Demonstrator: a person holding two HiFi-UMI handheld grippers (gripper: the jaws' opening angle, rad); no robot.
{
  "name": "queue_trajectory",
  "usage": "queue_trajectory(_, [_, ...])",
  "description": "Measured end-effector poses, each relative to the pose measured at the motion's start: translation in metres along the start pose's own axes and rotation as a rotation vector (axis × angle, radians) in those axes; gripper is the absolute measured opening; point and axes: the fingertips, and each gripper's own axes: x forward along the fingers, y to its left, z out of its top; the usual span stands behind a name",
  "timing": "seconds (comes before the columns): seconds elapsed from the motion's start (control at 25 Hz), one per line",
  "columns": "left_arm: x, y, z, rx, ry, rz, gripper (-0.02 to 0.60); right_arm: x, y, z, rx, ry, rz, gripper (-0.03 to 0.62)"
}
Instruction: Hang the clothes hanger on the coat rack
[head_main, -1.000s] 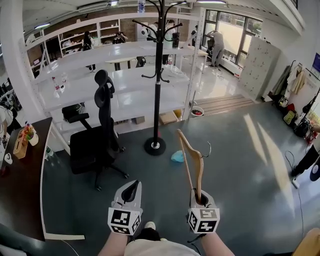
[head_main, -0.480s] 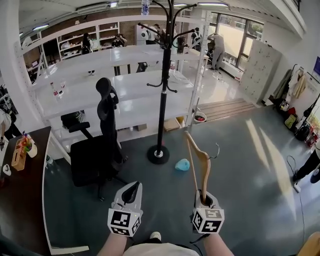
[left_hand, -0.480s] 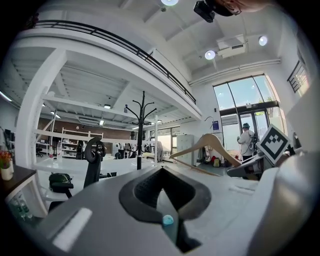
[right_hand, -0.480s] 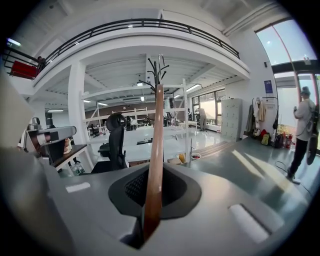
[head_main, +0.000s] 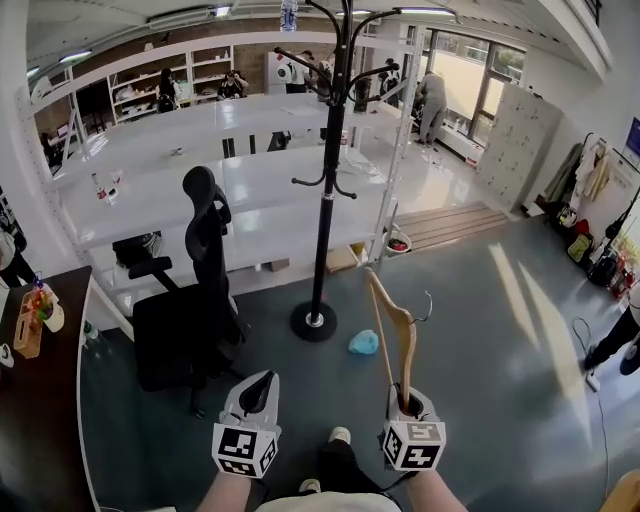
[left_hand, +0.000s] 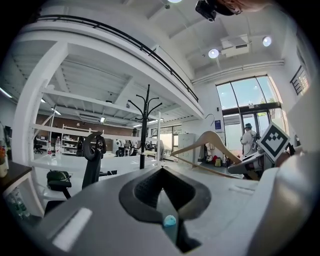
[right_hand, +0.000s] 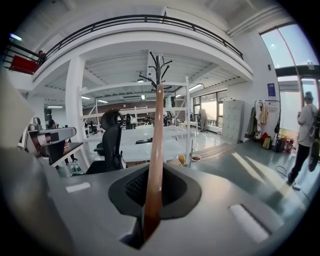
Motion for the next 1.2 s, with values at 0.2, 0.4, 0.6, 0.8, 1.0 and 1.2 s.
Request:
queue_trajectory(0.2, [0.037, 0.009, 0.0, 0.013, 0.0, 0.013, 0.0, 0.041, -0.016, 0.013, 0.006, 0.001, 0.014, 0.034])
queue_trajectory(0.4, [0.087, 0.025, 0.004, 0.026, 0.001, 0.053, 0.0, 0.095, -0.044, 0.034, 0.025, -0.002, 0.022, 0.034])
queue_trajectory(0.6, [0.149, 0.037, 0.012, 0.039, -0.007, 0.083, 0.0, 0.155, -0.077, 0.057, 0.026, 0.003, 0.038, 0.034])
queue_trajectory(0.8, [0.21, 0.046, 0.016, 0.054, -0.037, 0.102, 0.0, 0.211, -0.107, 0.08, 0.025, -0.023, 0.049, 0.034])
queue_trajectory(1.0, [0.255, 0.057, 0.023, 0.069, -0.046, 0.102, 0.0, 0.256, -0.126, 0.11, 0.009, -0.033, 0.05, 0.034])
queue_trajectory(1.2, [0.293, 0.077, 0.032, 0.077, -0.048, 0.105, 0.0, 0.297, -0.136, 0.146, -0.003, -0.045, 0.048, 0.034])
